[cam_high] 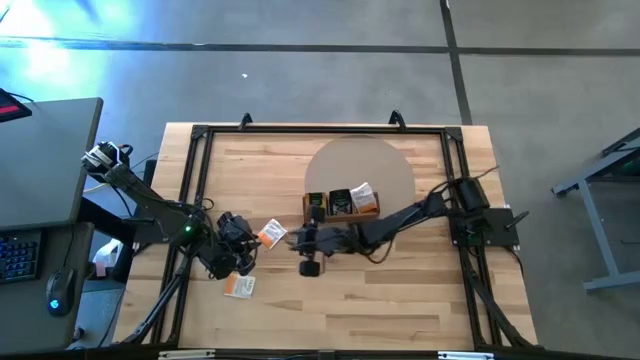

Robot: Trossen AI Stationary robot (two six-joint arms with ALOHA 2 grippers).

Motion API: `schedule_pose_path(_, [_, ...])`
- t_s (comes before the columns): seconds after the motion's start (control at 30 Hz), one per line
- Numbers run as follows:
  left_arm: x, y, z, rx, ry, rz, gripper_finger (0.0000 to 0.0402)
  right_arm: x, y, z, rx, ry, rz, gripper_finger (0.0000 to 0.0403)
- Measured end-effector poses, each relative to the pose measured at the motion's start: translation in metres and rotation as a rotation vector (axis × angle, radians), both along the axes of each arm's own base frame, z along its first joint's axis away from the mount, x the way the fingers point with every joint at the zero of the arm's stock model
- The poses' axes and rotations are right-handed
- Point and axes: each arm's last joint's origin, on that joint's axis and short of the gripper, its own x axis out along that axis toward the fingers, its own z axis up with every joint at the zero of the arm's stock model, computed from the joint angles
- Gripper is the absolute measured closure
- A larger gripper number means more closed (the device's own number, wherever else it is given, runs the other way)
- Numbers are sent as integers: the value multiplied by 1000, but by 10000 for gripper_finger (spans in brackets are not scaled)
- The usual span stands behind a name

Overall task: Pick & Place Tea
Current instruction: Put the white tea bag into the right section of the wooden organizer

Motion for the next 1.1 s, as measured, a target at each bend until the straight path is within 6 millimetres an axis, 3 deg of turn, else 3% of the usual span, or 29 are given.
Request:
schedule_pose_path(0.13, [0, 0, 0, 5, -3, 3, 301, 19, -24, 6, 24, 119, -125, 292])
schedule_pose_path(0.3, [1, 2, 2, 58, -60, 45, 301, 40, -47, -10, 196, 141, -121, 289])
schedule_pose_path(0.43, [1, 2, 2, 80, -72, 59, 301, 53, -48, -38, 197, 177, -120, 288])
schedule_pose_path(0.63, [1, 2, 2, 80, -72, 59, 301, 73, -51, -57, 194, 189, -124, 289])
schedule_pose_path(0.9, [1, 2, 2, 69, -62, 51, 301, 80, -58, -63, 139, 229, -215, 289])
schedule_pose_path(1.1, [1, 2, 2, 67, -59, 49, 301, 79, -52, -57, 44, 289, -125, 289])
